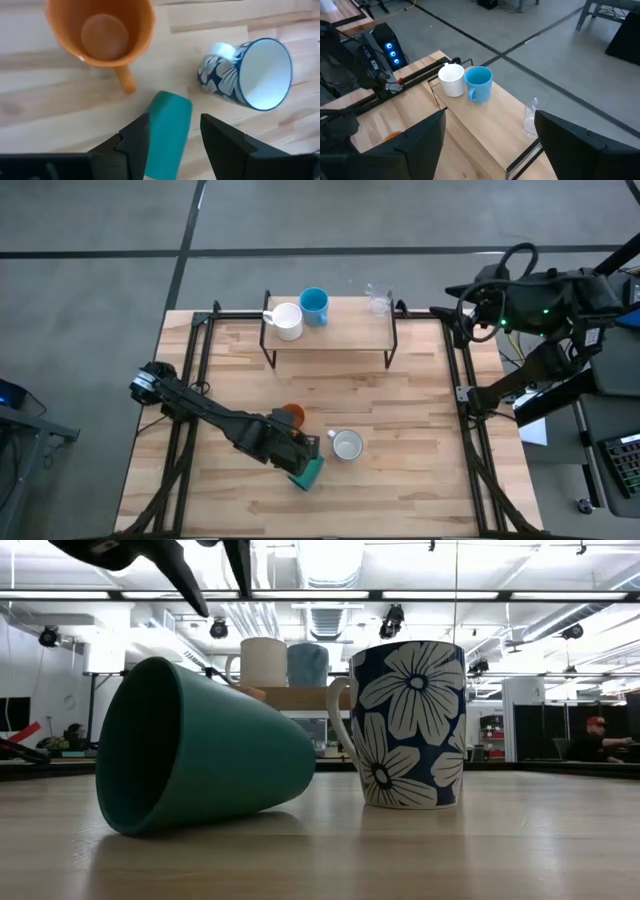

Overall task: Stack small to large cups/mugs on shelf
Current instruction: Put the orange mug on the shelf

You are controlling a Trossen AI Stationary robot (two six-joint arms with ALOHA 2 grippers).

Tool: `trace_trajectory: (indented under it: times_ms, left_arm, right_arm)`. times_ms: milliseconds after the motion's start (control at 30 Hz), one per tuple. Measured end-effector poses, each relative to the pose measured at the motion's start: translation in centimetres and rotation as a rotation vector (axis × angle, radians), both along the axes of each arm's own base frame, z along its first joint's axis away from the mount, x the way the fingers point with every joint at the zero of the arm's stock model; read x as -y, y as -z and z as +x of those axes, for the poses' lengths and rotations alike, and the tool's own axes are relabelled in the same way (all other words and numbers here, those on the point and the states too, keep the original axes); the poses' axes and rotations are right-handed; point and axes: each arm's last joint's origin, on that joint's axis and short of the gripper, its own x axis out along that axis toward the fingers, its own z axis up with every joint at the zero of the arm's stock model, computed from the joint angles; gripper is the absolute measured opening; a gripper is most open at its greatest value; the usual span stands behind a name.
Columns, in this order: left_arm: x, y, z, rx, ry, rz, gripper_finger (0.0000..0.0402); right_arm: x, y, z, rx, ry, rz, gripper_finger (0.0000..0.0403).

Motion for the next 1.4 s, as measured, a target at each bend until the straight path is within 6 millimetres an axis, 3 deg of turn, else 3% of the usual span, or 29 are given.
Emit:
trace_trajectory:
  times_ms: [300,967,1400]
  left_arm:
    - [0.8,2.4,1.6,-0.105,-0.071,-0.11,0.016]
    - [-2.6,4.7,2.8,-0.266,-0.174,-0.137,0.016]
    - [-4.0,7.4,2.9,-0.357,-0.285,-0.155,0.0159]
  right_arm:
    - [0.0,0.1,0.2,-0.024,-0.016,-0.026,0.0299]
    - [-0.1,0.2,0.5,-0.052,-0.056,-0.042,0.03]
    - [-0.1,0.1,0.1,-0.063,-0.074,-0.07,0.0297]
